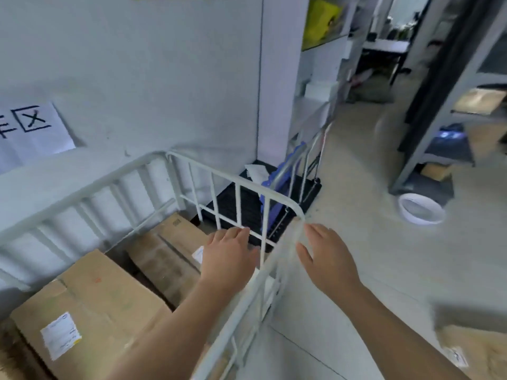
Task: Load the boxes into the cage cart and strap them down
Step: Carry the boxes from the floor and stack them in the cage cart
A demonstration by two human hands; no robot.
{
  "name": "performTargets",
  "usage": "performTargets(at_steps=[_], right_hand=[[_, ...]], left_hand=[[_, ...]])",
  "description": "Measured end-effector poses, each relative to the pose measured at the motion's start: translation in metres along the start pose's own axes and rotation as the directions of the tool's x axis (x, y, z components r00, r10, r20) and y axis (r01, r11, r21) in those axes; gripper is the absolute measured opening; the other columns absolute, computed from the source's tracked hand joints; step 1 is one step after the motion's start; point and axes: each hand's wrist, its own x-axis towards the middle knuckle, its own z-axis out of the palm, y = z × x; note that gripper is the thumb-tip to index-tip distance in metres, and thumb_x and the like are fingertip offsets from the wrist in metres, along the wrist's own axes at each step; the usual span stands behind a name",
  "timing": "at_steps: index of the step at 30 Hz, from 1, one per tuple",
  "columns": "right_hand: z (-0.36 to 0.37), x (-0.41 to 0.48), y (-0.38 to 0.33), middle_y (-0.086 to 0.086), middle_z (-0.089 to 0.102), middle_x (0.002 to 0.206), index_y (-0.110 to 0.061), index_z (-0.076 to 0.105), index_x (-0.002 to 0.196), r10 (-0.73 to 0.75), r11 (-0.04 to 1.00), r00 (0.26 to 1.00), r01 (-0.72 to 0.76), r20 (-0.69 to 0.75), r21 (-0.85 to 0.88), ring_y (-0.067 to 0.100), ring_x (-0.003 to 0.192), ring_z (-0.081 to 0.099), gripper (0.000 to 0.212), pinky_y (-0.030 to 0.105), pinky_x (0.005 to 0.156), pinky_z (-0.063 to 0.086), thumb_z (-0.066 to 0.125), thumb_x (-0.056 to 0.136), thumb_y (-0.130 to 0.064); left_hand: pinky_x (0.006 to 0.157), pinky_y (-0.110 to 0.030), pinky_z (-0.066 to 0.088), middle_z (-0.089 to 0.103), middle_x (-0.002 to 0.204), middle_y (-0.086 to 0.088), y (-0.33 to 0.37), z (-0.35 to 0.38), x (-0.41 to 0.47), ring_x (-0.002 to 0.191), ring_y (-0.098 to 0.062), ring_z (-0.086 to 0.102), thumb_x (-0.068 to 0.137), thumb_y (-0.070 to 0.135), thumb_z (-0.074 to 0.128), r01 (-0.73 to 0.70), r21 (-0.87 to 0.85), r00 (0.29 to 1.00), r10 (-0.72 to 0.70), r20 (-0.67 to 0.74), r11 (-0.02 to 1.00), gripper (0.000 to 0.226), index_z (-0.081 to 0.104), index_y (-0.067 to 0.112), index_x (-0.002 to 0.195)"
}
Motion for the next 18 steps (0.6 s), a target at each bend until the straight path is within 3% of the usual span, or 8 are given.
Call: performTargets(at_steps=[6, 10, 13, 18], right_hand=[[-0.056, -0.097, 0.121, 0.008, 0.045, 0.145, -0.008, 0.042, 0.141, 0.286, 0.956, 0.953, -0.291, -0.098, -0.037, 0.023, 0.136, 0.038, 0.051, 0.031, 0.116, 0.017, 0.043, 0.098, -0.035], [-0.089, -0.17, 0.201, 0.003, 0.043, 0.147, -0.012, 0.039, 0.143, 0.452, 0.884, 0.882, -0.463, -0.131, -0.069, 0.019, 0.137, 0.035, 0.052, 0.029, 0.115, 0.022, 0.038, 0.099, -0.04], [-0.113, -0.226, 0.256, 0.002, 0.051, 0.138, -0.013, 0.045, 0.138, 0.574, 0.805, 0.803, -0.589, -0.16, -0.07, 0.02, 0.13, 0.041, 0.048, 0.029, 0.106, 0.032, 0.039, 0.098, -0.04], [-0.144, -0.315, 0.336, 0.006, 0.057, 0.129, -0.01, 0.055, 0.127, 0.723, 0.669, 0.659, -0.743, -0.206, -0.024, 0.026, 0.121, 0.049, 0.04, 0.031, 0.101, 0.037, 0.049, 0.095, -0.033]], left_hand=[[0.107, -0.034, 0.026, 0.052, 0.136, 0.004, 0.15, 0.027, 0.004, 0.125, -0.021, 0.045, 0.096, 0.051, 0.034, -0.329, 0.009, 0.942, 0.328, 0.068, 0.944, 0.051, 0.044, 0.023, 0.137], [0.106, -0.034, 0.028, 0.052, 0.136, 0.004, 0.261, 0.056, -0.01, 0.122, -0.02, 0.047, 0.096, 0.05, 0.035, -0.497, -0.028, 0.861, 0.498, 0.102, 0.867, 0.051, 0.045, 0.023, 0.138], [0.102, -0.032, 0.03, 0.056, 0.13, 0.004, 0.343, 0.083, -0.027, 0.116, -0.019, 0.05, 0.096, 0.049, 0.034, -0.598, -0.047, 0.791, 0.599, 0.124, 0.8, 0.048, 0.049, 0.023, 0.133], [0.097, -0.032, 0.033, 0.058, 0.126, 0.006, 0.471, 0.128, -0.062, 0.112, -0.02, 0.053, 0.095, 0.049, 0.034, -0.747, -0.079, 0.642, 0.747, 0.173, 0.66, 0.046, 0.051, 0.024, 0.13]])
